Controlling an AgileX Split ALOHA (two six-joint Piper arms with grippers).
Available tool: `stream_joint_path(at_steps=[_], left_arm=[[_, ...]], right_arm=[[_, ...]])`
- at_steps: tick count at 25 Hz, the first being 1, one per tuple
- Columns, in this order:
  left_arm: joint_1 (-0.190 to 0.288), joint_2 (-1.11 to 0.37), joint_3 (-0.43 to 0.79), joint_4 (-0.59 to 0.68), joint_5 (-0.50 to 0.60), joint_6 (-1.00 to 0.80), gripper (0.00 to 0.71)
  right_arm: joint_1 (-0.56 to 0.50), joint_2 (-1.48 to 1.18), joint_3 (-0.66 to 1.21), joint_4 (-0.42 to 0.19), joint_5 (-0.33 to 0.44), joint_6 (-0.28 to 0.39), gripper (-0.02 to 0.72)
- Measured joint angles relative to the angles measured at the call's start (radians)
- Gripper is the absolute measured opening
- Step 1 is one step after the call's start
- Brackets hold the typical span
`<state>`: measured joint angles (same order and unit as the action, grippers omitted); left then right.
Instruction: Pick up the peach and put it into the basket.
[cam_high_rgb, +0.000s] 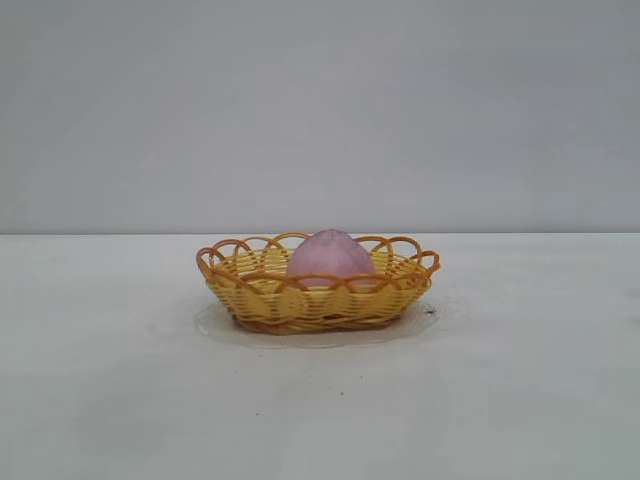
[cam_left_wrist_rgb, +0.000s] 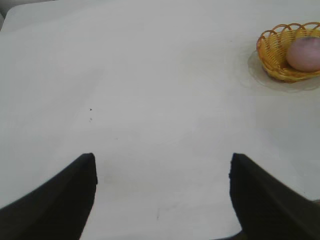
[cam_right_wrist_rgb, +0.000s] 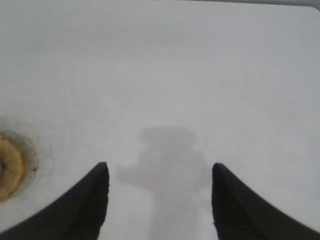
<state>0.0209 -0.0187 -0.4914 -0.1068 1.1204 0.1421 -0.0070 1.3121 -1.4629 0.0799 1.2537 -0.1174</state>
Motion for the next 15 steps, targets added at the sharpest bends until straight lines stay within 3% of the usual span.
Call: stream_joint_path(at_steps=[9,15], left_arm=[[0.0,0.0,0.0,0.0,0.0,0.0,0.49],[0.0,0.0,0.0,0.0,0.0,0.0,0.49]], right_arm=[[0.0,-0.651,0.472,0.004,0.011,0.002,0.385],[0.0,-1.065,0.687,-0.007,0.03,0.073,0.385]])
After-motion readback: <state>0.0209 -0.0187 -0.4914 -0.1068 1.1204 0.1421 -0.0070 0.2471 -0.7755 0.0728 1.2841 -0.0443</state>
